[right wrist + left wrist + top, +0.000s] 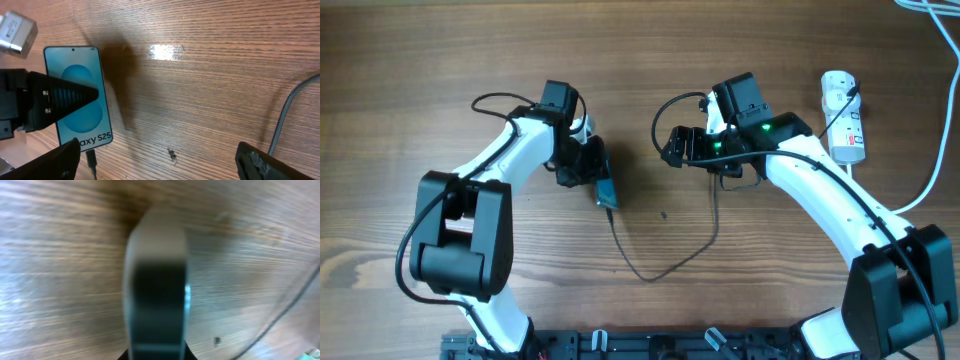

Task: Plug charger to phone and switch on socket
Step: 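Open the right gripper and withdraw it toward the power strip, then lower the plugged phone flat onto the table with the left gripper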

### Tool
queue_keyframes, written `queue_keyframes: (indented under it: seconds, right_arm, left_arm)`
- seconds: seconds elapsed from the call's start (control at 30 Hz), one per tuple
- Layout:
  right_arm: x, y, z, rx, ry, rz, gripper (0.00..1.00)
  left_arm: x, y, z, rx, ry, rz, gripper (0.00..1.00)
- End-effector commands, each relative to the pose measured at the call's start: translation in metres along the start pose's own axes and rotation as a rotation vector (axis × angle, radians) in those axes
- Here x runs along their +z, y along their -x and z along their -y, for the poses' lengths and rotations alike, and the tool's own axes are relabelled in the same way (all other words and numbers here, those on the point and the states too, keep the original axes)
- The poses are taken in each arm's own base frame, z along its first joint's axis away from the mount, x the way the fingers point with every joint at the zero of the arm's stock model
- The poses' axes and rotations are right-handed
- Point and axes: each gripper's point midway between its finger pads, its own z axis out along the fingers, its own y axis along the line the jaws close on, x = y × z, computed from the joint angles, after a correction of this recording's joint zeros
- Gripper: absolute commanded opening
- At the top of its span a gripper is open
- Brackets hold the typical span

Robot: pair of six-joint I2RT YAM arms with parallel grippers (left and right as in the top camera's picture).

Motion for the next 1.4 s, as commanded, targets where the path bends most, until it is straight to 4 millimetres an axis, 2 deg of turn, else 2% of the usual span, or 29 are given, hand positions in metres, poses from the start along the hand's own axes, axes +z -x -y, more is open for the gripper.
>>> queue_keyframes:
  seconds: [0.0, 0.07, 0.1, 0.13, 0.3, 0.53, 0.8, 0.97, 1.0, 1.1, 1.2, 1.37]
  right_arm:
    - [-0.008, 0.005, -0.004, -0.030, -0.001, 0.031, 1.00]
    - [-0.008, 0.005, -0.004, -0.030, -0.001, 0.031, 1.00]
    - [-0.008, 0.005, -0.004, -0.030, -0.001, 0.031, 1.00]
    - [-0.008, 0.005, -0.004, -0.030, -0.001, 0.031, 1.00]
    - [-0.008, 0.005, -0.004, -0.030, -0.001, 0.031, 1.00]
    - [-0.008, 0.005, -0.004, -0.030, -0.001, 0.031, 1.00]
    - [-0.008, 0.006, -0.004, -0.031, 0.000, 0.033, 1.00]
    - [-0.008, 0.006, -0.004, -0.031, 0.000, 0.033, 1.00]
    - [-0.008, 0.006, -0.004, -0.031, 0.000, 0.033, 1.00]
    - [-0.008, 0.006, -0.004, -0.031, 0.000, 0.033, 1.00]
    - [-0.008, 0.006, -0.004, -0.031, 0.000, 0.033, 1.00]
    - [-0.008, 0.006, -0.004, -0.031, 0.000, 0.033, 1.00]
  left_arm:
    - [0.004, -0.004, -0.010, -0.011, 0.054, -0.002, 0.04]
    - [0.009, -0.007, -0.014, -0.012, 0.055, -0.004, 0.04]
    - [0.011, -0.007, -0.015, -0.012, 0.054, -0.003, 0.08]
    - [0.012, -0.007, -0.016, -0.011, 0.054, -0.001, 0.21]
    - [0.012, -0.006, -0.015, -0.009, 0.051, 0.003, 0.16]
    - [0.011, -0.002, -0.022, -0.006, 0.089, 0.028, 0.22]
    - [0.017, -0.003, -0.018, 0.038, 0.136, 0.046, 0.24]
    - [0.024, -0.008, -0.011, 0.083, 0.163, 0.049, 0.31]
    - [0.024, -0.008, -0.011, 0.085, 0.170, 0.052, 0.35]
    - [0.024, -0.006, -0.013, 0.086, 0.181, 0.058, 0.37]
    - [0.024, -0.007, -0.013, 0.086, 0.181, 0.058, 0.44]
    - [0.024, -0.006, -0.013, 0.086, 0.181, 0.058, 0.45]
